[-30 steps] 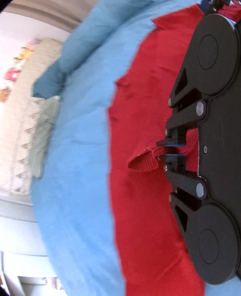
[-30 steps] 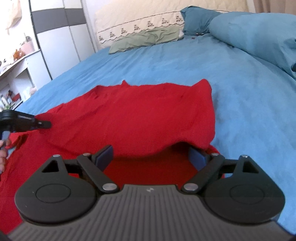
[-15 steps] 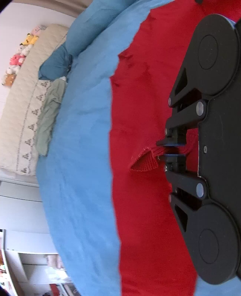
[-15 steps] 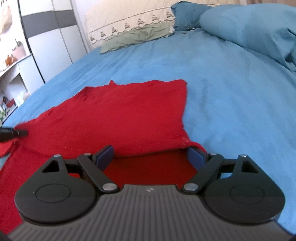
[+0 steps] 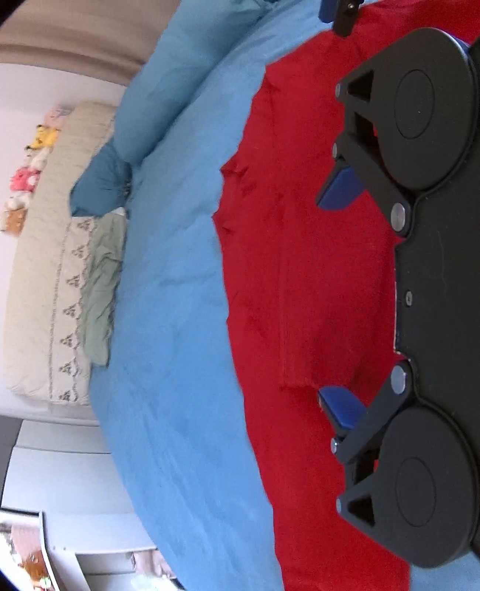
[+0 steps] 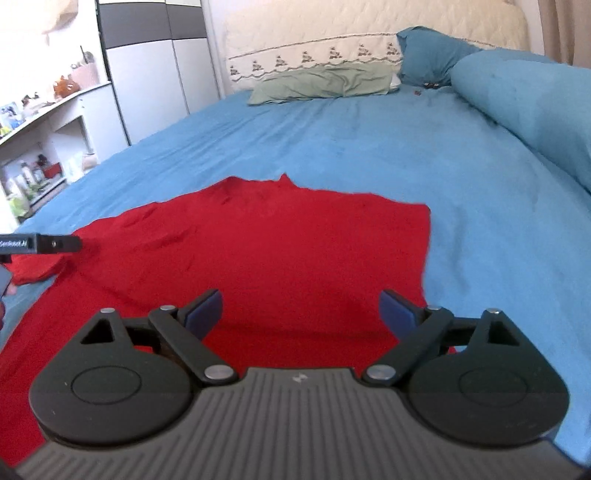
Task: Fold small clothes
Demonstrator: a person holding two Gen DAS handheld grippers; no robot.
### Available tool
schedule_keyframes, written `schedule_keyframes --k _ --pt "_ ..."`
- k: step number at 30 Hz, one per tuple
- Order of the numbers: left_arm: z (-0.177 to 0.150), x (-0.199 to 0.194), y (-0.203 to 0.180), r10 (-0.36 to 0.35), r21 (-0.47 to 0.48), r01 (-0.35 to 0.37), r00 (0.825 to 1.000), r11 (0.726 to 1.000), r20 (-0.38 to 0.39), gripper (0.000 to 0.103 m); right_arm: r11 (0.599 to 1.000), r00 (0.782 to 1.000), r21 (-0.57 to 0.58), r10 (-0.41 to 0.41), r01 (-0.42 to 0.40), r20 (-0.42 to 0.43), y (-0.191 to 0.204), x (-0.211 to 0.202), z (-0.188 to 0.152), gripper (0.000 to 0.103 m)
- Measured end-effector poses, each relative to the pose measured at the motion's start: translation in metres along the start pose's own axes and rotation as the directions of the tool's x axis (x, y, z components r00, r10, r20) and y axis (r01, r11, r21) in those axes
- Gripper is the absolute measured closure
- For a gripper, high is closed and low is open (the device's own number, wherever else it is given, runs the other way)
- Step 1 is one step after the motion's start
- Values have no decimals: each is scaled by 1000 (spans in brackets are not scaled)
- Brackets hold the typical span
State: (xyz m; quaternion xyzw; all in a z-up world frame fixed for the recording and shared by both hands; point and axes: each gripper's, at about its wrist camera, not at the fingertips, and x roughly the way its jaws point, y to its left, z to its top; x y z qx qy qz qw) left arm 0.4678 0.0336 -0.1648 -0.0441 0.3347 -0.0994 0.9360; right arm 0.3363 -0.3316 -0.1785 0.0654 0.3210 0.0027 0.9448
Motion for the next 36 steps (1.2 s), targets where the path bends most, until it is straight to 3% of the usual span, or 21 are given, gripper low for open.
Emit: schedule_keyframes --k 5,8,12,16,22,28,33,36 --pt "6 30 0 -56 -9 56 998 998 -5 1 999 999 44 -25 27 -43 -5 30 -4 0" --pt "1 45 13 -21 -25 19 997 999 -71 2 998 996 35 -54 57 -68 -18 34 -15 0" --pt "-8 44 23 -23 -1 23 997 1000 -71 1 999 999 39 -30 32 -41 -34 30 -22 0" --pt "-3 33 20 3 -9 -4 995 1000 -96 2 999 997 21 -43 44 -70 -31 25 -15 0" --pt "18 -46 16 47 -94 -51 998 994 -45 1 997 998 41 -66 67 -5 -8 -32 7 0" --pt "34 -149 6 127 -83 -124 991 989 34 0 996 989 -17 -84 87 125 40 -111 29 0" --pt "31 -214 31 182 -123 -170 979 978 87 0 999 990 -16 -34 36 138 88 -143 38 0" --pt "23 -234 60 271 -170 -251 957 953 107 0 1000 992 -15 -11 13 125 119 -144 37 0"
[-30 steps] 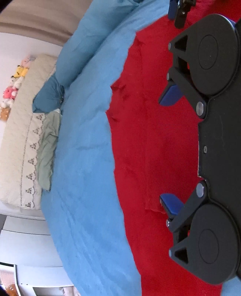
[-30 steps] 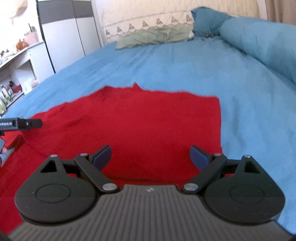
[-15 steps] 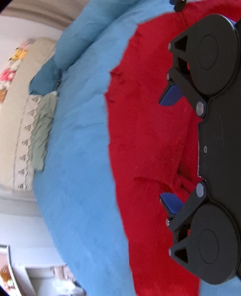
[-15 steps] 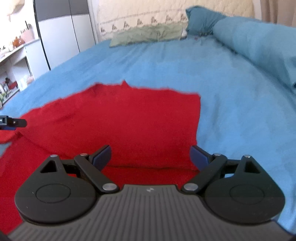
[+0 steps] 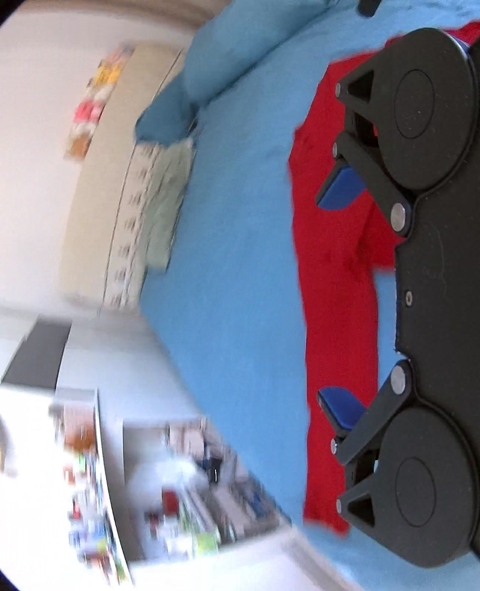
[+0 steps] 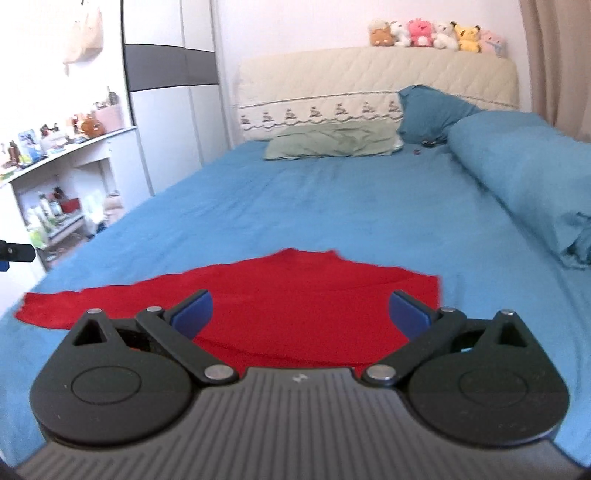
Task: Fold small clothes
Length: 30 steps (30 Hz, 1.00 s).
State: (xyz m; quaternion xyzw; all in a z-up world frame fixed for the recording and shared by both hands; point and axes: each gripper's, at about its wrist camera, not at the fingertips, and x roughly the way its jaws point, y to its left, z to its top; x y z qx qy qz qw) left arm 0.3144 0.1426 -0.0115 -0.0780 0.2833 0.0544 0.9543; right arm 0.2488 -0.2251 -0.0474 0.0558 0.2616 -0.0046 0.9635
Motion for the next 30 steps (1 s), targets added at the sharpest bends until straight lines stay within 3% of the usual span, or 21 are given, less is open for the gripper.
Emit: schedule_keyframes --k 7,13,18,23,24,27,28,30 --pt "-16 21 106 93 -152 -97 995 984 -37 0 992 991 -49 113 -117 -67 79 27 -25 0" --pt "-47 78 197 173 -258 -190 981 947 -91 7 982 980 -64 171 -178 -104 122 57 -45 0" --pt "-72 128 248 125 -417 -175 982 892 -145 30 980 977 -88 166 -178 -131 137 83 -56 0" --pt "-69 150 256 120 -417 -145 989 897 -87 35 981 975 -85 160 -174 -153 143 107 -67 0" --pt "-68 152 257 122 -422 -145 989 895 -82 39 981 975 -85 158 -173 -157 142 110 -68 0" --pt "-67 161 257 163 -414 -184 983 892 -86 70 983 975 -82 147 -162 -165 142 119 -73 0" --pt "-66 164 257 181 -409 -202 979 890 -90 93 984 976 -82 142 -157 -165 141 121 -74 0" --pt "-65 170 259 184 -418 -210 978 884 -100 96 987 979 -96 114 -131 -169 140 124 -76 0"
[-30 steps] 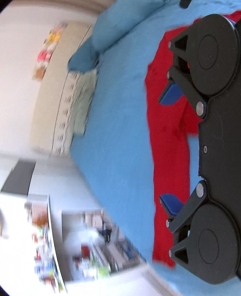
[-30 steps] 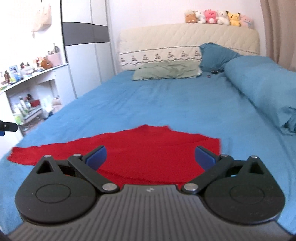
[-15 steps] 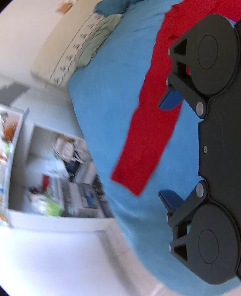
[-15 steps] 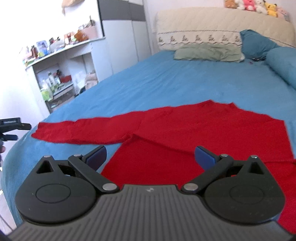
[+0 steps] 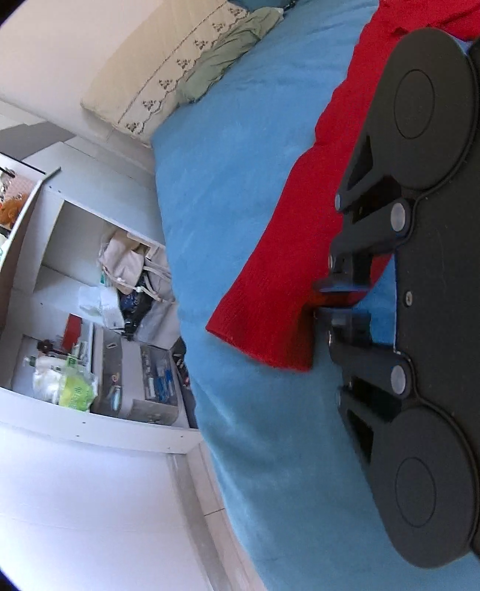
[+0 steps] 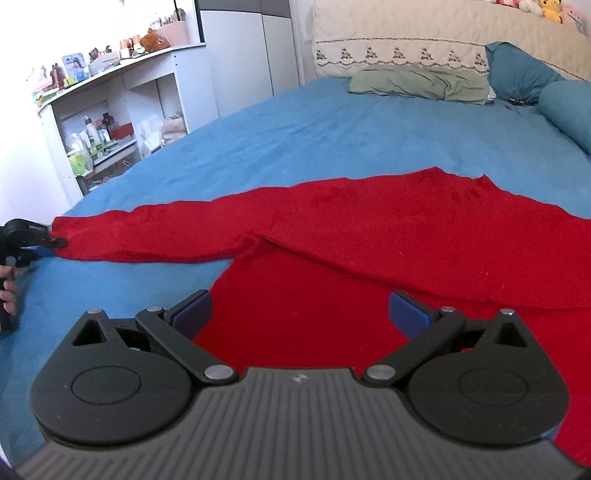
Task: Fold small clothes
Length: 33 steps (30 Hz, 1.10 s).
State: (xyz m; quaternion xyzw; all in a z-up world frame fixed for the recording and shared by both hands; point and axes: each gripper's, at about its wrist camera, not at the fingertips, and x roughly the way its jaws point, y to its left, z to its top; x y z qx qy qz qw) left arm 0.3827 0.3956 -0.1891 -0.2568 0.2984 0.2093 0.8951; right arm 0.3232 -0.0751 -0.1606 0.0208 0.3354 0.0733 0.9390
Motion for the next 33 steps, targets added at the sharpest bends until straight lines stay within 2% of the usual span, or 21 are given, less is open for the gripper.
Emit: schedule_keyframes --k 2,4,7,10,13,15,17,21,23,25,27,30,33 --pt "1 -3 -4 5 7 -5 1000 1000 12 98 999 999 -14 -45 45 -5 -2 3 0 0" --pt "1 -11 -14 13 53 -15 999 998 29 98 999 999 -3 -53 53 0 -8 2 -1 0" --pt "7 -34 -38 -40 99 33 996 995 76 98 998 998 27 -61 61 14 -19 -2 1 0" --pt "12 -61 -83 -119 178 96 985 979 126 98 996 997 54 -75 74 27 -34 -13 4 0" --pt "10 -91 -153 -242 298 189 958 936 153 98 993 994 77 -96 93 43 -52 -28 8 0" --pt "1 -107 -207 -324 378 251 935 891 142 98 989 992 97 -116 111 52 -71 -42 10 0" --pt "-16 -120 -261 -401 440 315 908 841 117 98 984 989 119 -137 129 56 -89 -54 11 0" --pt "-70 -130 -371 -525 511 453 851 730 -4 98 971 978 153 -195 182 74 -138 -81 7 0" --pt "-102 -124 -414 -549 526 500 832 688 -72 98 963 971 172 -225 209 77 -162 -93 4 0" --pt "-143 -110 -453 -552 520 542 820 661 -154 98 953 964 191 -254 236 76 -185 -103 -2 0" --pt "-180 -91 -476 -530 516 558 819 650 -219 98 942 957 207 -283 264 67 -207 -112 -10 0" --pt "-234 -62 -491 -465 528 552 832 645 -302 98 928 952 239 -305 286 43 -236 -118 -25 0" --pt "-264 -50 -492 -426 564 542 840 623 -336 97 919 953 271 -302 285 21 -260 -116 -39 0"
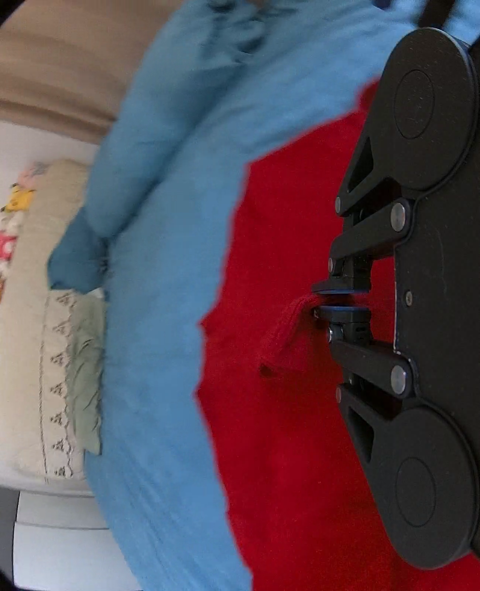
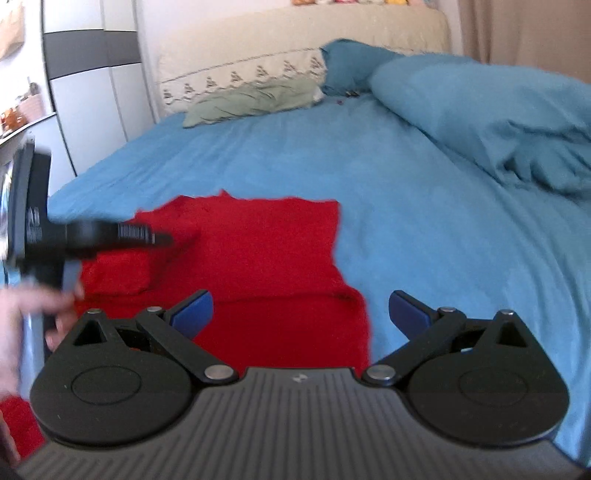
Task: Fold small clothes
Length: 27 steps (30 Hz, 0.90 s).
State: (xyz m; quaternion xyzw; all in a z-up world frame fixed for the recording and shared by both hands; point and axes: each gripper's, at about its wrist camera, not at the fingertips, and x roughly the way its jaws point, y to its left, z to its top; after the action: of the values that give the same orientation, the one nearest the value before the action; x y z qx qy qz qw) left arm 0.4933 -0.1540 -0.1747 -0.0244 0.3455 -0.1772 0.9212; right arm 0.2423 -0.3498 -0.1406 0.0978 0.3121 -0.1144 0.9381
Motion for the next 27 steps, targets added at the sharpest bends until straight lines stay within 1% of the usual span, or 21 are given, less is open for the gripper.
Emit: schedule_keyframes --k 1,2,3,4,5,6,7,9,10,11,12,14,15,17,19,20,22,23,24,26,27 --pt "-3 3 3 2 12 -2 1000 1000 -4 94 1000 1000 6 0 0 -5 -5 5 -2 0" --pt "-6 1 6 -8 15 8 1000 1000 0 81 1000 1000 12 1 -1 -9 -8 9 -4 0" --pt "-7 -2 8 -26 10 26 1000 1000 2 65 1000 1000 19 6 -6 -13 -9 11 -6 0" --pt "-6 -8 13 -43 2 43 999 999 6 32 1000 1000 26 13 -13 -15 -11 14 -6 0" --pt "-7 -20 17 -48 -3 48 998 999 30 11 999 1000 31 22 -21 -11 -11 16 -5 0" --pt "-5 -31 24 -33 2 33 998 999 58 5 999 1000 27 31 -31 -2 -9 17 -2 0" --pt "-9 -42 29 -10 11 9 996 1000 89 2 999 999 18 37 -38 9 -5 17 0 0" --pt "-13 -72 45 37 10 -38 991 999 125 2 998 998 -17 56 -55 32 7 20 10 0" --pt "-15 -86 57 85 -6 -85 988 996 129 1 997 997 -42 71 -69 39 15 22 15 0" --pt "-21 -96 67 132 -31 -129 982 991 132 0 995 996 -63 82 -80 38 24 26 20 0" --pt "-28 -107 80 178 -69 -169 972 983 152 0 992 995 -86 95 -92 36 34 30 24 0" --pt "-37 -115 105 218 -125 -196 956 973 198 0 983 993 -149 116 -111 27 60 42 33 0" --pt "-38 -113 117 233 -146 -207 953 967 194 0 979 994 -176 111 -105 25 72 47 36 0" --pt "-33 -103 137 263 -157 -241 956 958 133 0 966 992 -229 122 -117 8 96 64 42 0" --pt "-34 -96 149 328 -138 -311 937 940 123 0 956 992 -265 127 -126 -12 116 81 48 0" --pt "-37 -90 155 376 -117 -364 921 924 105 0 946 991 -296 127 -130 -28 127 91 51 0" --pt "-44 -81 166 444 -90 -439 895 894 39 0 908 989 -391 130 -147 -71 151 108 50 0" --pt "-46 -78 172 462 -89 -459 886 884 16 0 886 987 -435 124 -158 -107 161 117 48 0" --pt "-47 -78 180 467 -100 -464 885 880 5 0 870 985 -467 111 -160 -132 170 125 46 0" --pt "-49 -79 190 449 -125 -446 893 886 -2 0 846 985 -513 73 -146 -159 184 139 39 9" --pt "-49 -79 193 447 -136 -443 895 886 1 0 838 984 -529 56 -139 -170 188 145 37 19"
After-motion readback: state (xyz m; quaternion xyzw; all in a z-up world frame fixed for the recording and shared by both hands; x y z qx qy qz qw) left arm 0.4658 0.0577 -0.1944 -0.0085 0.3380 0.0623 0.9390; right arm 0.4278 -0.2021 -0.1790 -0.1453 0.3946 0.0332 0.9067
